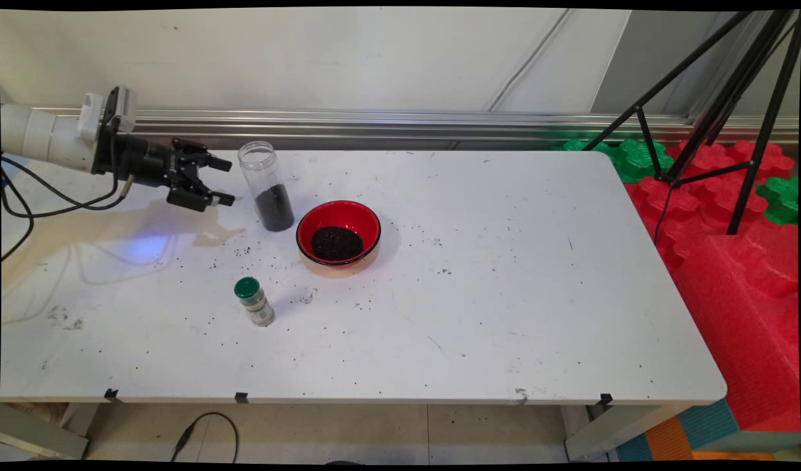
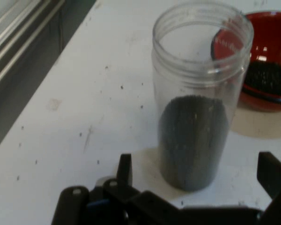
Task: Pick up the black seasoning powder from the table
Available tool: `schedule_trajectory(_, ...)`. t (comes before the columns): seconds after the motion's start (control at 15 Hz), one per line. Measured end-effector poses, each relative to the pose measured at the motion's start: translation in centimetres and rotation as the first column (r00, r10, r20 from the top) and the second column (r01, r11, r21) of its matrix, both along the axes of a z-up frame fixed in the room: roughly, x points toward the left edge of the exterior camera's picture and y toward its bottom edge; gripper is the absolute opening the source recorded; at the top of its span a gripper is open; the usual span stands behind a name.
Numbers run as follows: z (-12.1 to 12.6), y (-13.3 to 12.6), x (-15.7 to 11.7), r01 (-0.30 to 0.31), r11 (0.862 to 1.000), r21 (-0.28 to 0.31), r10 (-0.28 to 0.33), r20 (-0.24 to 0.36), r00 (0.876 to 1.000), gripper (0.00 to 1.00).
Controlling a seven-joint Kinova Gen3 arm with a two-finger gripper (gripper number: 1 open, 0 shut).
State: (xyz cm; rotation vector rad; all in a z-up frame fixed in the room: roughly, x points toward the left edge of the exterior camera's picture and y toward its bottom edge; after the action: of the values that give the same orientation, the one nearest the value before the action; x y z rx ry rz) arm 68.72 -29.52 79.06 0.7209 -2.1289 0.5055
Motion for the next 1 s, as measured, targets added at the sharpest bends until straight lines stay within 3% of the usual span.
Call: schedule_trajectory(1.0,-3.2,-4.1,-1.4,0.095,0.994,-0.057,-0.101,-0.123,0.987,1.00)
